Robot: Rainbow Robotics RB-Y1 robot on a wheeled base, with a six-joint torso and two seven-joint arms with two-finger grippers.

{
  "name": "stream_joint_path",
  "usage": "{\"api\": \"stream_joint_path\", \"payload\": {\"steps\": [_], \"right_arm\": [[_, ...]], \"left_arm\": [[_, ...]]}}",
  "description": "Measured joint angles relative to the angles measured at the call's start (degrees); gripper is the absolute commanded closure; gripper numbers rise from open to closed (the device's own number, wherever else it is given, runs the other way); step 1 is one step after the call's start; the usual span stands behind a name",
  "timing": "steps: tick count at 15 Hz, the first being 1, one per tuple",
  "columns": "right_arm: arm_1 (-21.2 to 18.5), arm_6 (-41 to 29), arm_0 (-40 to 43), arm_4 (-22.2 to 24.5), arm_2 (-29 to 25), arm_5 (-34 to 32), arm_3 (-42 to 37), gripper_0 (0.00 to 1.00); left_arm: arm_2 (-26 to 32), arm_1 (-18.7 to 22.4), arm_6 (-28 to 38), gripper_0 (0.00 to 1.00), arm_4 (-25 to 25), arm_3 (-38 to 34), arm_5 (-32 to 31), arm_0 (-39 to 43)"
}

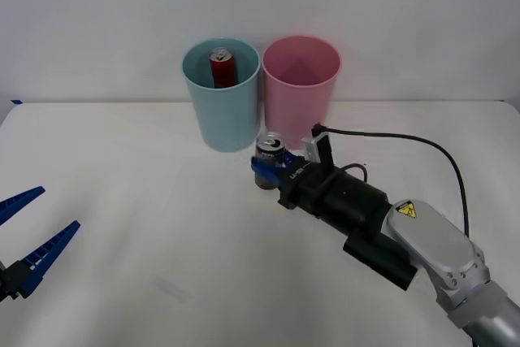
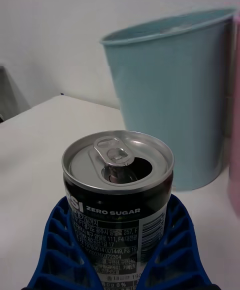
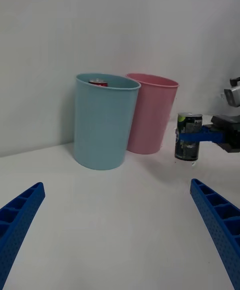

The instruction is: Grasp the object on the table and drop it into the matching bin: aluminum can to the light blue bin, PET bottle to the pink bin.

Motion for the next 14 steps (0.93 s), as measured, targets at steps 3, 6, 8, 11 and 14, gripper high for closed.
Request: {"api": "stream_joint_path", "payload": {"steps": [3, 6, 8, 11, 14], "right_arm": [[-4.37, -6.60, 0.72, 0.06, 0.00, 1.12, -7.66, 1.00], [-8.09, -12.44, 0.72, 0.06, -0.64, 3.16, -14.20, 1.00], [-9.48, -15.28, -0.10, 0.06, -2.16, 3.25, -16.96, 1.00], [-10.61, -17.05, -4.02, 0.06, -3.29, 3.24, -17.63, 1.00], [-11.23, -18.37, -8.96, 0.06, -3.83, 2.81, -16.21, 1.00]], "left_arm": [[0.00, 0.00, 0.00, 0.00, 0.00, 0.00, 0.00, 0.00], [0.00, 0.00, 0.00, 0.00, 0.00, 0.00, 0.00, 0.00], [0.00, 0.00, 0.00, 0.00, 0.00, 0.00, 0.00, 0.00], [0.00, 0.00, 0.00, 0.00, 0.00, 0.00, 0.00, 0.00], [0.00, 0.00, 0.00, 0.00, 0.00, 0.00, 0.00, 0.00]]}}
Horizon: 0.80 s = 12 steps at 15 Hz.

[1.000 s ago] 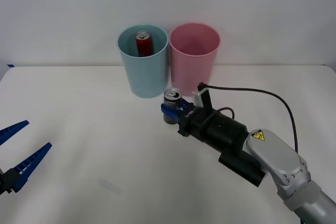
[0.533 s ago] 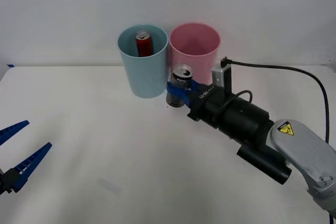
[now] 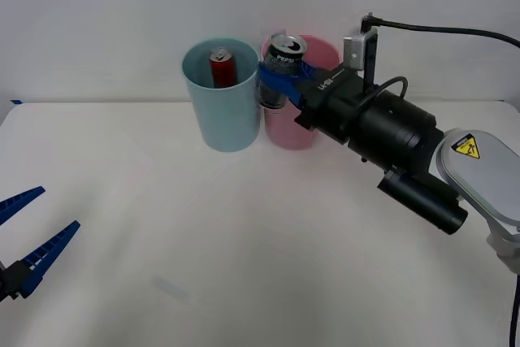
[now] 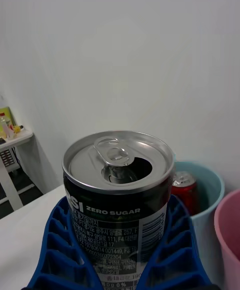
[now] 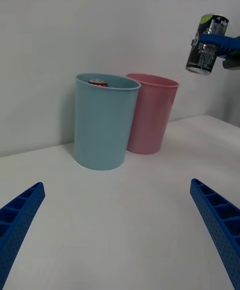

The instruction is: Grasp the object on the table and drop it into the matching bin: aluminum can to the light blue bin, PET bottle to the pink bin.

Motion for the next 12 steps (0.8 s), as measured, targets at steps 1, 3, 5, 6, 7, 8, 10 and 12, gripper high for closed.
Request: {"api": "stream_joint_path", "payload": {"steps": [1, 3, 5, 6, 7, 8, 10, 12], "right_arm": [[0.07, -0.39, -2.36, 0.00, 0.03, -0.75, 1.71, 1.00], [1.21, -0.78, -7.59, 0.00, 0.04, -3.35, 7.05, 1.00], [3.57, -0.78, -13.41, 0.29, 0.04, -5.80, 13.78, 1.00], [5.11, -0.70, -16.02, 0.75, 0.06, -6.47, 17.20, 1.00], [6.88, -0.68, -18.38, 1.74, 0.19, -6.89, 20.59, 1.00], [8.41, -0.74, -20.25, 3.19, 0.31, -7.01, 23.42, 1.00], [11.68, -0.36, -24.36, 4.76, 1.10, -7.05, 30.18, 1.00], [14.30, 0.33, -28.37, 5.06, 2.20, -7.05, 36.94, 1.00]], "left_arm": [[0.00, 0.00, 0.00, 0.00, 0.00, 0.00, 0.00, 0.00], [0.00, 0.00, 0.00, 0.00, 0.00, 0.00, 0.00, 0.00], [0.00, 0.00, 0.00, 0.00, 0.00, 0.00, 0.00, 0.00], [0.00, 0.00, 0.00, 0.00, 0.00, 0.00, 0.00, 0.00], [0.00, 0.00, 0.00, 0.00, 0.00, 0.00, 0.00, 0.00], [0.00, 0.00, 0.00, 0.00, 0.00, 0.00, 0.00, 0.00], [0.00, 0.00, 0.00, 0.00, 0.00, 0.00, 0.00, 0.00], [0.00, 0.00, 0.00, 0.00, 0.00, 0.00, 0.00, 0.00]]}}
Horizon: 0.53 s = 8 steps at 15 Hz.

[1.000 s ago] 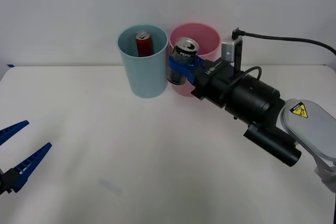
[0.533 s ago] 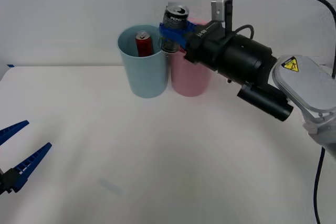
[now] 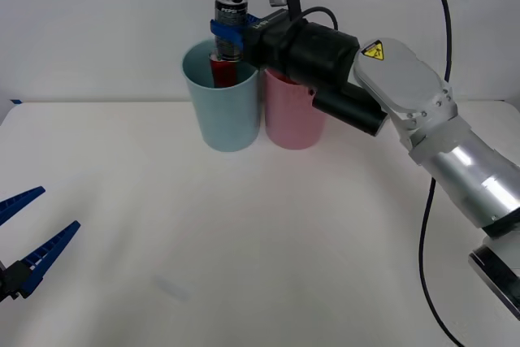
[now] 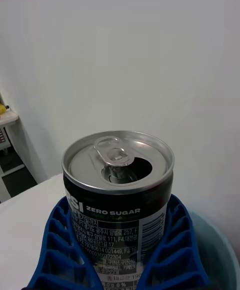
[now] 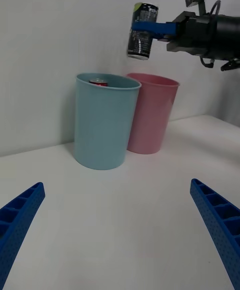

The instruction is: Grasp the object on the table and drop it into the matching bin: aluminum can to the light blue bin, PET bottle to the pink bin.

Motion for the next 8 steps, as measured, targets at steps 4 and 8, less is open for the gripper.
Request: {"api": "stream_joint_path", "payload": {"steps": [4, 8], "right_arm": [[4.72, 1.55, -7.15, 0.16, 1.10, 0.34, 11.49, 1.00], [5.50, 1.93, -8.33, 0.17, 1.60, 0.63, 13.51, 0.38]], "left_arm": [[0.00, 0.00, 0.00, 0.00, 0.00, 0.00, 0.00, 0.00], [0.00, 0.00, 0.00, 0.00, 0.00, 0.00, 0.00, 0.00]]}}
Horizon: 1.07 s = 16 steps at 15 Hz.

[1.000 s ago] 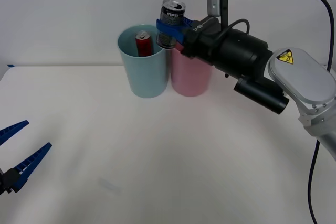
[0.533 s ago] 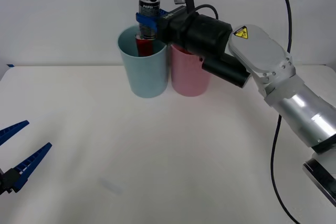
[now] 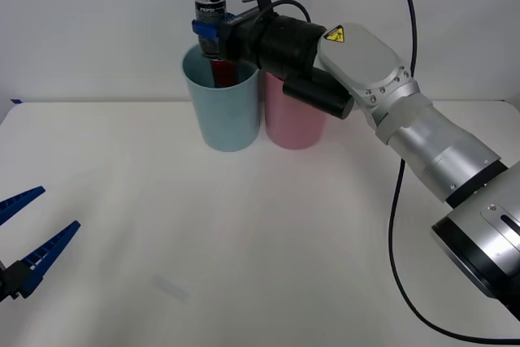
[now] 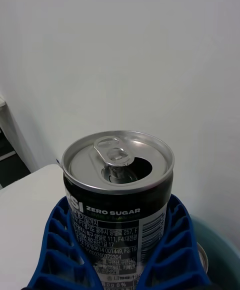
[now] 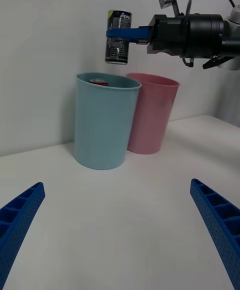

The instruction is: Grasp the object on the table and drop it into the matching bin: aluminum can to the light blue bin, PET bottle to the pink bin.

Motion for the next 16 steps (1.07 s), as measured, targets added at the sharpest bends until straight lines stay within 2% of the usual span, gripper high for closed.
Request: {"api": "stream_joint_path", "payload": {"steps": [1, 8, 16], "right_arm": [[0.01, 0.00, 0.00, 0.02, 0.02, 0.05, 0.00, 0.00], [-1.92, 0.20, 0.60, -1.41, 0.05, -1.35, -1.73, 0.00], [-11.26, 0.27, 13.37, -4.25, -0.03, -1.89, -21.26, 0.00]], "left_arm": [[0.00, 0.00, 0.00, 0.00, 0.00, 0.00, 0.00, 0.00], [0.00, 0.00, 0.00, 0.00, 0.00, 0.00, 0.00, 0.00], [0.00, 0.00, 0.00, 0.00, 0.00, 0.00, 0.00, 0.00]]}}
